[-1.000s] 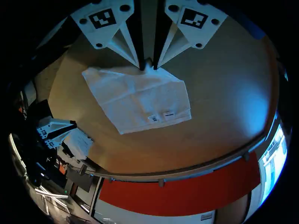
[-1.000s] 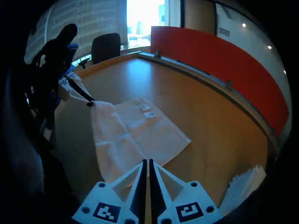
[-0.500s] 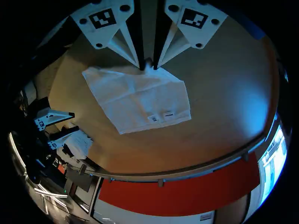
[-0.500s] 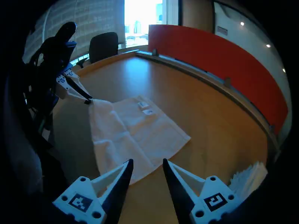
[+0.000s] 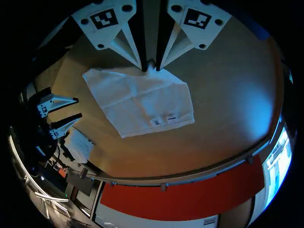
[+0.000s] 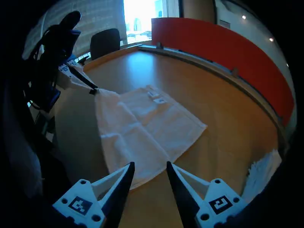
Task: Fold towel
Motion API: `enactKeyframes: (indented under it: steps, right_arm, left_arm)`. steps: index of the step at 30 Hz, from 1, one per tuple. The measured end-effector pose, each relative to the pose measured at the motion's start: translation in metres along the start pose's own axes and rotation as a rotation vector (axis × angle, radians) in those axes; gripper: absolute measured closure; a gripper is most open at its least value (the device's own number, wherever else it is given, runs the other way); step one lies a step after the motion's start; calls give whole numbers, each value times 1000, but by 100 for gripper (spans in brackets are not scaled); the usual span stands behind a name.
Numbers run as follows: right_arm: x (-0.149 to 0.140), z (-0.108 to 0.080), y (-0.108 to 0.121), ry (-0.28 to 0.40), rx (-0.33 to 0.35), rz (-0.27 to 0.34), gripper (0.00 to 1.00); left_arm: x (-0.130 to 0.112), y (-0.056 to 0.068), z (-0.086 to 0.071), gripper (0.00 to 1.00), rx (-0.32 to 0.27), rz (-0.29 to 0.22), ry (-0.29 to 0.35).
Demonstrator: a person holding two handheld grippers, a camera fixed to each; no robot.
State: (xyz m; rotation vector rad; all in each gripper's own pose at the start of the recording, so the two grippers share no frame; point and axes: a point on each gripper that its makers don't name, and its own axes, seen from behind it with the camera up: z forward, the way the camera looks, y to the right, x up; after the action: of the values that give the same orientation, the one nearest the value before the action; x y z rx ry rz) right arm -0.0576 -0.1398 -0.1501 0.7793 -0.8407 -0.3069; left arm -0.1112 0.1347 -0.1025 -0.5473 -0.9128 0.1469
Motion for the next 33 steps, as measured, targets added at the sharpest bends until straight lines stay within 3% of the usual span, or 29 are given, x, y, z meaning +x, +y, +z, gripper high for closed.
enactKeyframes:
  steps: [24, 33]
  right_arm:
    - [-62, 19, -53, -120, 71, 67, 36]
    - [-74, 20, -62, -150, 87, 95, 36]
  left_arm:
    - [3, 0, 2, 83, -4, -3, 6]
    - [2, 0, 2, 83, -6, -5, 7]
